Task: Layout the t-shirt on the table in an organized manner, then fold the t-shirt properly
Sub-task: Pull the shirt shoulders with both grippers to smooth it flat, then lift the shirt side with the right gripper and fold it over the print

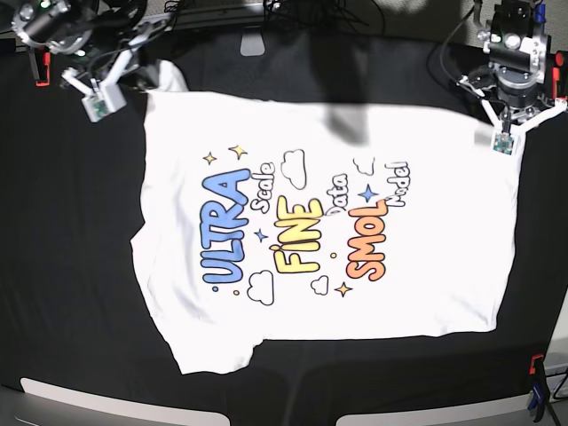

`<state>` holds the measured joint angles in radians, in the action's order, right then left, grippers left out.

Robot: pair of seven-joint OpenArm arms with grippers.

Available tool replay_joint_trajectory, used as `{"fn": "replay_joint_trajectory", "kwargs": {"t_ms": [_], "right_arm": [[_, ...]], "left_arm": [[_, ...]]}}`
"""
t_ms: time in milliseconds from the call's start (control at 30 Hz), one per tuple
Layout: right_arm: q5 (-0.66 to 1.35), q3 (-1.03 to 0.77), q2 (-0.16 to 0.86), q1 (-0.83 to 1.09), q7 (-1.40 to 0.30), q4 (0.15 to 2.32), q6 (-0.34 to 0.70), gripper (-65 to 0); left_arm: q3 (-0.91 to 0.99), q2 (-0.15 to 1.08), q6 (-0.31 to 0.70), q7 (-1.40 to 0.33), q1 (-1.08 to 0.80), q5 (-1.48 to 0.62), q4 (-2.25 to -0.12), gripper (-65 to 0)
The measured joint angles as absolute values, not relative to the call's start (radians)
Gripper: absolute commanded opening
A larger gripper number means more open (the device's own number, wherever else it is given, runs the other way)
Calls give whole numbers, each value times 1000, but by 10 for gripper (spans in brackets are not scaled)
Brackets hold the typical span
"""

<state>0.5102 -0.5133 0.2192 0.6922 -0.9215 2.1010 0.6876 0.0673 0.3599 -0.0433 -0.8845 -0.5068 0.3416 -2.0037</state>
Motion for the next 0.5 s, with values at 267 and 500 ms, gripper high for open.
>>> {"fn": "replay_joint_trajectory", "kwargs": {"t_ms": [267, 500], "right_arm": [[698, -652, 219, 737, -1028, 2101, 690, -650], [918, -663, 219, 865, -1116, 2101, 689, -650]], "left_arm": [[67, 360, -43, -899, -538, 350, -2004, -650], [67, 396, -42, -899, -576, 405, -2004, -650]]}}
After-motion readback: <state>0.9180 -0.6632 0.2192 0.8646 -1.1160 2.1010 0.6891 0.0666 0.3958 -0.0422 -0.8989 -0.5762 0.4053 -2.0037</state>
